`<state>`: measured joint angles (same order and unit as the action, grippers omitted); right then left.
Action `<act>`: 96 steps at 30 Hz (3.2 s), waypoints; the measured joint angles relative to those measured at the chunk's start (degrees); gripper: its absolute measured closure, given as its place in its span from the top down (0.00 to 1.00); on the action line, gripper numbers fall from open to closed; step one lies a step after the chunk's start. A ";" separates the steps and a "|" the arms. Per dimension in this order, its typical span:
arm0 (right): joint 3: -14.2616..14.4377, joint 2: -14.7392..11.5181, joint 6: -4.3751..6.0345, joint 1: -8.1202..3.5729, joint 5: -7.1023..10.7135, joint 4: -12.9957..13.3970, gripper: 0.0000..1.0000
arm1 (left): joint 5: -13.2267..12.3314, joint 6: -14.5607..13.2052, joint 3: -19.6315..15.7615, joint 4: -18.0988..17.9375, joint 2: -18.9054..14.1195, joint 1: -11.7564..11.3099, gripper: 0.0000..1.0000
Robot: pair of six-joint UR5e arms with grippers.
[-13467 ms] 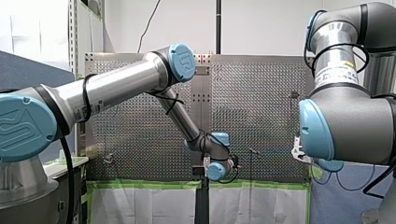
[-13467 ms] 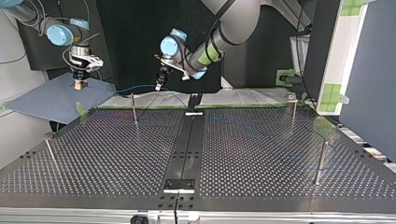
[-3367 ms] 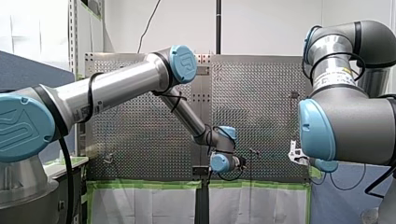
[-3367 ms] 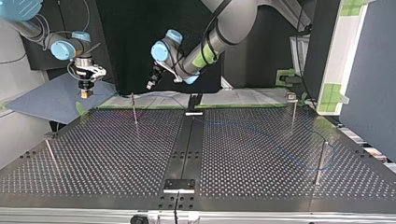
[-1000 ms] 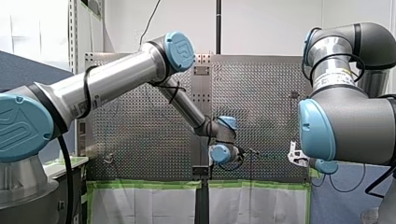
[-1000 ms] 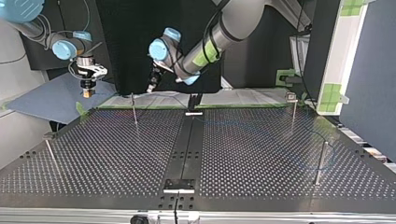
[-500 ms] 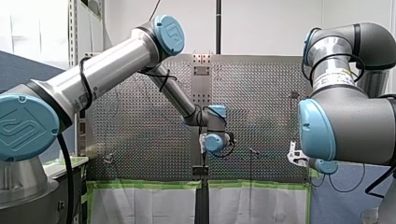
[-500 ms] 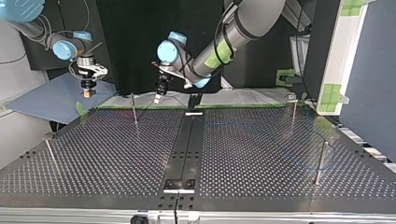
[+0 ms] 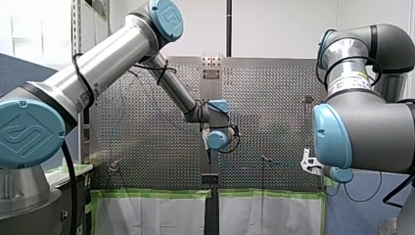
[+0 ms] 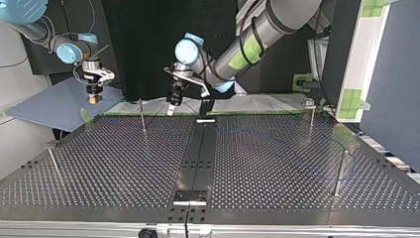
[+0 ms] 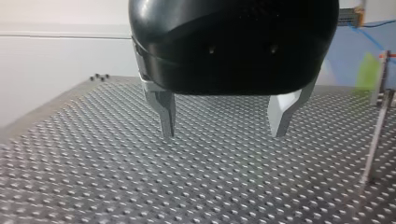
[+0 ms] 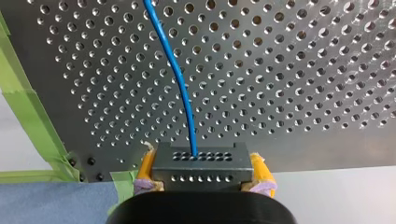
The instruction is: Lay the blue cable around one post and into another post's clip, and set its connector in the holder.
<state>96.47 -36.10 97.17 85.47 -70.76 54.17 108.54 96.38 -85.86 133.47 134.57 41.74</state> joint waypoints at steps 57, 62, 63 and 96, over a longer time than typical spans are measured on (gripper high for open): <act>-0.18 0.04 0.41 0.97 0.00 0.24 0.00 | 3.70 -1.26 -27.22 -8.03 -27.22 -3.08 0.98; -0.18 0.05 0.51 0.98 0.00 0.33 0.00 | 5.02 -1.52 -29.73 -10.50 -28.73 -3.11 0.98; -0.18 0.06 0.54 0.98 0.02 0.38 0.00 | 5.14 -1.58 -30.19 -10.96 -28.81 -3.12 0.98; -0.27 0.10 0.58 1.58 0.26 0.35 0.00 | 4.88 -0.89 -45.69 -17.32 -28.99 -3.28 0.98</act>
<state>96.21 -36.00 97.75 87.05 -70.50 54.52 113.41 95.49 -131.55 116.14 105.58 38.46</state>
